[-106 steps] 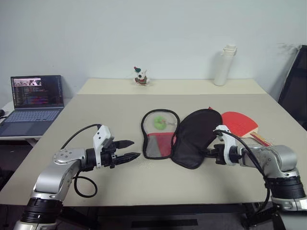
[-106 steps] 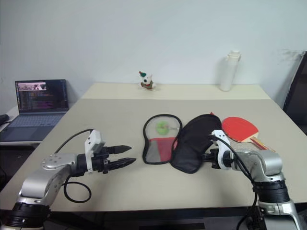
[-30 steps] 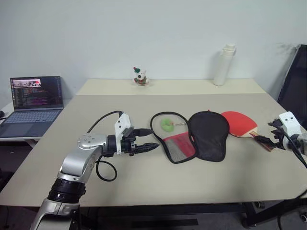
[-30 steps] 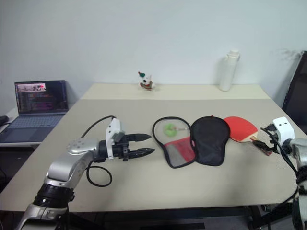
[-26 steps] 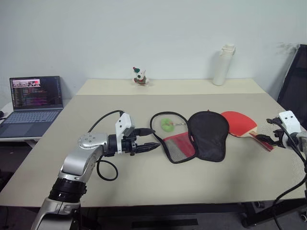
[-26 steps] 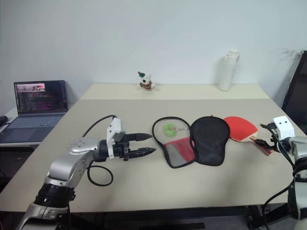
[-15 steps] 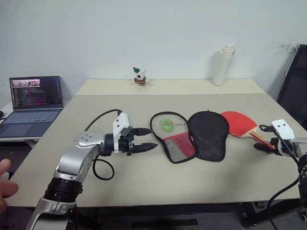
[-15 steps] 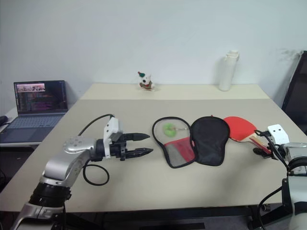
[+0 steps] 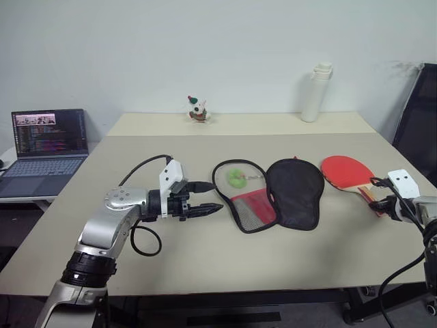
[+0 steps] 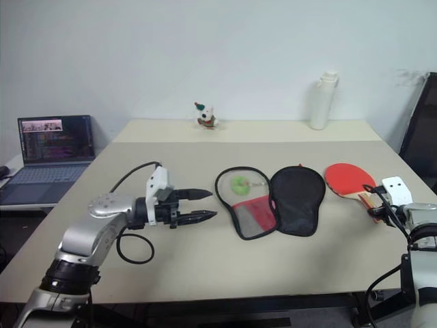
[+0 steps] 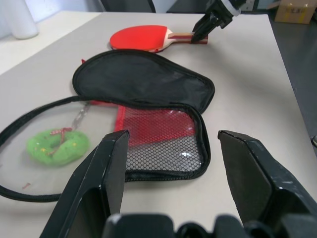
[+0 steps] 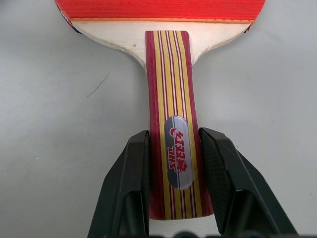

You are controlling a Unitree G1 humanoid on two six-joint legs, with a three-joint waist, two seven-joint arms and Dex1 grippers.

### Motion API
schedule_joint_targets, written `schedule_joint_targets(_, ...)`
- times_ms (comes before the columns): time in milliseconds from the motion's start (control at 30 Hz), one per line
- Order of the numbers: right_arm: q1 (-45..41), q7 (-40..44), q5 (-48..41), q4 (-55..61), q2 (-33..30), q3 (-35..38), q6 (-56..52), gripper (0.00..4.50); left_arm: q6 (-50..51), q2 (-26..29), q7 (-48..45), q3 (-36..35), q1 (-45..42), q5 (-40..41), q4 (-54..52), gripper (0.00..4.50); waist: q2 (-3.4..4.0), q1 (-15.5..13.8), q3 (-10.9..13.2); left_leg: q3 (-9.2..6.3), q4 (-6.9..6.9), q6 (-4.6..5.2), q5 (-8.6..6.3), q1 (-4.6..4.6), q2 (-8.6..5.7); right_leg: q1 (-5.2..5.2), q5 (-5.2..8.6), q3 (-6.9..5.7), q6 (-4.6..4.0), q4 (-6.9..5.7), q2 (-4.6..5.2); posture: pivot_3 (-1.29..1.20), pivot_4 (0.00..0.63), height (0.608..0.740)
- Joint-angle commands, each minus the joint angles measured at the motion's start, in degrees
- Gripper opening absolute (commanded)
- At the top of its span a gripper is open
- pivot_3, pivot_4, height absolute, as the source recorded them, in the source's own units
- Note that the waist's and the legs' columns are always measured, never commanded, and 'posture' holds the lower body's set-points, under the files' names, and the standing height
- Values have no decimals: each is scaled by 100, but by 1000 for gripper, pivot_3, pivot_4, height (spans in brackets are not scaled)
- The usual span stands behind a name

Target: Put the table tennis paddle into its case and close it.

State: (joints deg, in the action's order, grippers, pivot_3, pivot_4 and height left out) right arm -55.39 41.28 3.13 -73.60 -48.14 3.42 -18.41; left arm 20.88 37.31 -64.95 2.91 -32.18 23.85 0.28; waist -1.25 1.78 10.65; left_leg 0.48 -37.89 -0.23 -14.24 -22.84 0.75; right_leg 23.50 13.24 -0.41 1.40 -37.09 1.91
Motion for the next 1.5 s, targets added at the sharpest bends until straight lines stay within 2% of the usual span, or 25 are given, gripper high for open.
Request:
schedule_joint_targets(33, 142, 286, -138, 185, -157, 134, -196, 1166, -106, -48, -44, -55, -156, 21, -31, 3124, 0, -7, 0, 0, 1, 0, 0, -1, 0, 0, 0, 0, 0, 1, 1, 0, 150, 740)
schedule_joint_targets(133, 359, 651, -181, 603, -202, 94, -454, 1166, -108, -77, -62, -48, -156, 14, -35, 3124, 0, -11, 0, 0, 2, 0, 0, -3, -1, 0, 0, -2, 0, 4, 3, 0, 150, 740)
schedule_joint_targets(200, 858, 1016, -324, 1604, -257, 60, -961, 1166, -109, -83, -74, -55, -120, 16, -67, 3124, 0, -14, 0, -2, 3, 0, 0, -5, 0, 0, 0, -3, 0, 5, 4, 0, 150, 740)
schedule_joint_targets(267, 1611, 1134, -594, 3096, -357, 181, -1768, 1165, -108, -97, -67, -60, -71, 22, -106, 3124, 1, -22, 0, -8, 3, 0, 0, -7, 1, 1, 1, -7, 0, 4, 4, 0, 150, 740)
schedule_joint_targets(400, 3091, 799, -1056, 5643, -494, 826, -3161, 1163, -121, -160, -73, -36, 4, 27, -100, 3124, 5, -56, -3, -33, 2, 0, 0, -6, 4, 2, 1, -10, 1, -6, 4, 0, 150, 740)
schedule_joint_targets(567, 4044, 248, -1261, 7013, -379, 1426, -3995, 1162, -182, -282, -114, 43, -93, -20, 45, 3124, 6, -84, -4, -33, -8, 0, 0, -2, 1, -2, 17, -10, 28, -9, 6, 0, 150, 740)
schedule_joint_targets(733, 4373, -130, -1373, 7425, -244, 1674, -4157, 1161, -256, -377, -173, 128, -210, -63, 180, 3124, 6, -127, -4, -31, -12, 0, 0, -1, -5, -6, 16, -8, 32, -7, 11, 0, 150, 740)
schedule_joint_targets(800, 4452, -276, -1388, 7477, -219, 1726, -4116, 1873, -269, -396, -192, 143, -237, -70, 207, 3124, 6, -141, -4, -30, -10, 0, 0, -3, -6, -5, 16, -9, 32, -3, 10, 0, 150, 740)
schedule_joint_targets(867, 4490, -345, -1429, 7520, -185, 1738, -4099, 2358, -273, -404, -208, 144, -248, -78, 215, 3124, 6, -149, -4, -30, -10, 0, 0, -5, -6, -5, 16, -8, 32, 0, 10, 0, 150, 740)
schedule_joint_targets(1000, 4293, -385, -1605, 7459, -21, 1669, -4081, 3817, -272, -398, -229, 124, -241, -84, 213, 3124, 6, -135, -4, -27, -10, 0, 0, -2, -5, -5, 16, -5, 32, -2, 10, 0, 150, 740)
schedule_joint_targets(1467, 3538, -575, -1519, 6279, 239, 1047, -3322, 3817, -215, -312, -137, -6, -82, -49, 73, 3124, 5, -129, -4, -24, -10, 1, 0, -1, -4, -6, 14, -3, 33, -1, 8, 0, 150, 740)
schedule_joint_targets(1500, 3534, -601, -1519, 6258, 255, 1037, -3316, 3454, -210, -309, -120, -17, -64, -48, 58, 3124, 5, -128, -4, -24, -11, 1, 0, 1, -4, -7, 14, -3, 33, -2, 8, 0, 150, 740)
